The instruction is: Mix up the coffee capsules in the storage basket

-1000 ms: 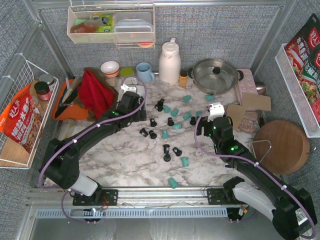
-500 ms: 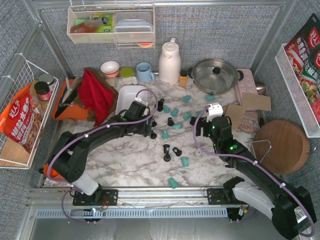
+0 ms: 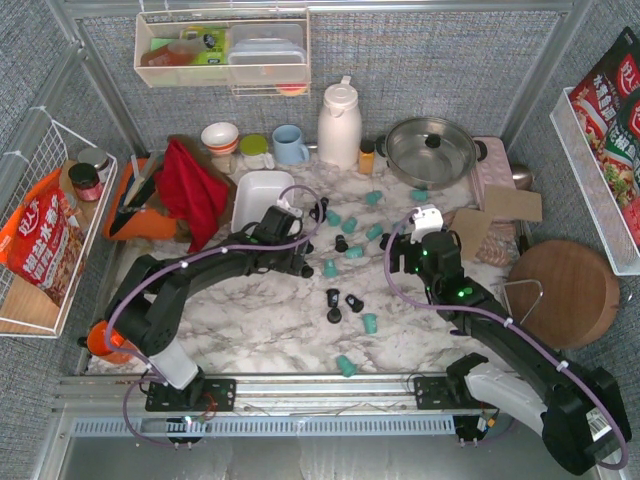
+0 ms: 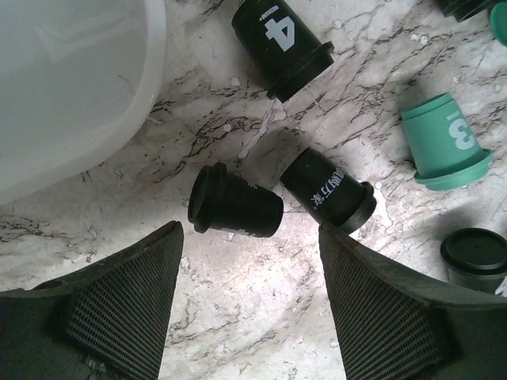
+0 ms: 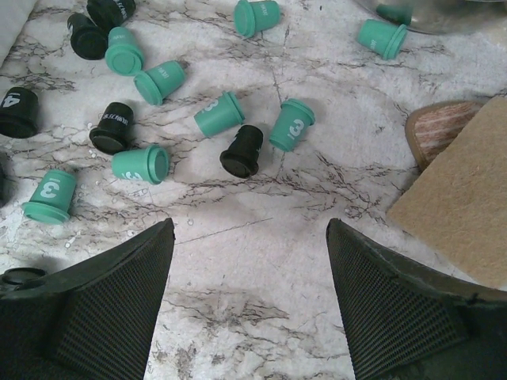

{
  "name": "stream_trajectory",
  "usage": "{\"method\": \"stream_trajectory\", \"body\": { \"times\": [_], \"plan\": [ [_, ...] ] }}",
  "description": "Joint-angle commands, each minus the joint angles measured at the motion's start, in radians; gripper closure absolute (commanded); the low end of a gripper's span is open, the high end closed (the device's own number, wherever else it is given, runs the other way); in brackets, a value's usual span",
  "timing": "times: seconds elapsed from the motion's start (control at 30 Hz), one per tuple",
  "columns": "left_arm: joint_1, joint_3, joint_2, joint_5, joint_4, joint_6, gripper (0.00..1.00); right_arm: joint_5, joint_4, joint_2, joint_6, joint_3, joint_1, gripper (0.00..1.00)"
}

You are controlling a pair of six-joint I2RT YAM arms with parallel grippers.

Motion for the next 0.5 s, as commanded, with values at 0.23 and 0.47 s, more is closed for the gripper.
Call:
{"method": "stream_trajectory", "body": {
  "times": [0.23, 0.47],
  "plan": [
    [0.001, 0.005, 0.029, -0.026, 0.067, 0.044, 0.22, -0.019, 0.015, 0.006, -0.006, 0.011, 0.001, 0.18],
    [0.004, 0.034, 0.074, -0.026, 0.048, 0.064, 0.31, -0.021, 0.01, 0.002, -0.01, 0.012, 0.0, 0.18]
  ]
}}
